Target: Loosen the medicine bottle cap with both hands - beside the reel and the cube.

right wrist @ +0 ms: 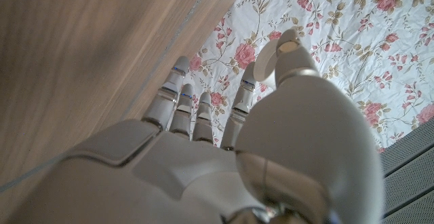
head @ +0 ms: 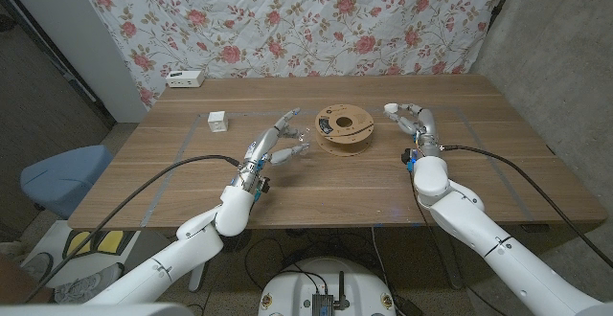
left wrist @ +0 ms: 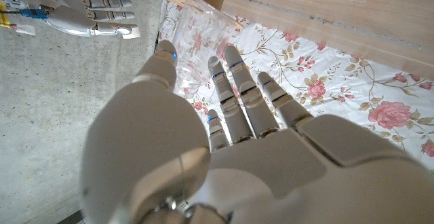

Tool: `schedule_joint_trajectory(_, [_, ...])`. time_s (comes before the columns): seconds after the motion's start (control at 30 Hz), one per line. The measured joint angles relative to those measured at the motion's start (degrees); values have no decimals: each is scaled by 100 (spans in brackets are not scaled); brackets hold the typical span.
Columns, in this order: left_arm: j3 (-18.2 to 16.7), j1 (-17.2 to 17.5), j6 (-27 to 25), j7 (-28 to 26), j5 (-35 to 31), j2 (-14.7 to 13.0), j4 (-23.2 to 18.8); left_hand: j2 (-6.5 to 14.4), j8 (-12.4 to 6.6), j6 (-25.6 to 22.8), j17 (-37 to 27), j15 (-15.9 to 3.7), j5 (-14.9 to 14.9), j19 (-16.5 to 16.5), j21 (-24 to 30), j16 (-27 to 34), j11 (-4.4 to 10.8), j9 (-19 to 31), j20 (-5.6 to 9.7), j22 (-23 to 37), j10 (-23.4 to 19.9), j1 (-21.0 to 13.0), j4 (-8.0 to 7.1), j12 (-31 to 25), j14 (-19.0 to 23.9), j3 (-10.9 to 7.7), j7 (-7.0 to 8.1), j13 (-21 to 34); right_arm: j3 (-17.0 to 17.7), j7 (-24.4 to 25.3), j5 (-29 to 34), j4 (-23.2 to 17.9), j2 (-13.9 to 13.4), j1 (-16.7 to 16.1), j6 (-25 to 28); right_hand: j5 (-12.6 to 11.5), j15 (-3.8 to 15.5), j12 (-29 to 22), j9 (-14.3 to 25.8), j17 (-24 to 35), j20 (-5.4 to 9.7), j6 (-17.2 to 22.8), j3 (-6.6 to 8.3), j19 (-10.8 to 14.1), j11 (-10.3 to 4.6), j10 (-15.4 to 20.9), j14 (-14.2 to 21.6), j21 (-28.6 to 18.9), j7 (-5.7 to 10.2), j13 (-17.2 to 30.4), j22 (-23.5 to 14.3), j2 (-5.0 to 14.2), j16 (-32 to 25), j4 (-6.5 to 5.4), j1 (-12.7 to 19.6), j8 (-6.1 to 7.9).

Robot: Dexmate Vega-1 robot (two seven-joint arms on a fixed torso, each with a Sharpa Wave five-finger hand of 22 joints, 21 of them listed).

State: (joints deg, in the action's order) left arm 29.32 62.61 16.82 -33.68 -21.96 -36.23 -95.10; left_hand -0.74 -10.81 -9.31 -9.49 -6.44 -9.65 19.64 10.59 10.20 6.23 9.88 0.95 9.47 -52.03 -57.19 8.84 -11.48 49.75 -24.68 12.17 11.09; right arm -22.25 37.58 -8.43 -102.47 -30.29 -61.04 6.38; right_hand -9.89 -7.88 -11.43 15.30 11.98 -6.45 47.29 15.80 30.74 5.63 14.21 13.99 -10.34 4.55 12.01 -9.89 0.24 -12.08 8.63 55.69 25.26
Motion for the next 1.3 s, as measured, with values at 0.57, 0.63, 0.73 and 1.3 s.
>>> schedule_joint_trajectory(0.57, [129,-39,-21,-128,-52,-11,202,-15,0,-62,5,0,-35,31,0,0,0,0,30,0,0,-15,-10,-20,0,57,0,-6,-64,97,40,700,196,115,-502,-9,31,0,3,0,30,0,0,-31,-32,33,-31,0,0,0,0,-32,0,0,35,47])
schedule_joint_trajectory(0.63, [147,-53,-26,-154,-66,-12,241,-15,0,-62,16,0,-35,31,0,0,1,0,30,0,0,-15,-23,-19,0,70,0,-6,-69,135,51,766,226,131,-549,-9,31,-1,-2,0,30,0,0,-31,-32,33,-31,0,0,0,0,-31,0,0,36,47])
schedule_joint_trajectory(0.73, [169,-73,-26,-178,-81,-14,291,-16,0,-62,16,0,-35,31,0,0,1,0,30,0,0,-15,-23,-19,0,70,0,-6,-79,178,58,855,267,149,-592,-9,31,-1,-23,0,30,0,0,-31,-32,33,-31,0,0,0,0,-30,0,0,36,47])
schedule_joint_trajectory(1.3, [302,-188,93,-308,-120,-6,580,-17,24,-62,16,20,-31,31,0,-7,1,0,30,0,0,-14,-15,-17,-42,125,0,-32,-130,405,123,1156,440,205,-738,-2,53,-2,-29,1,30,34,-8,-30,-73,75,-7,-26,-33,0,0,1,-1,8,68,88])
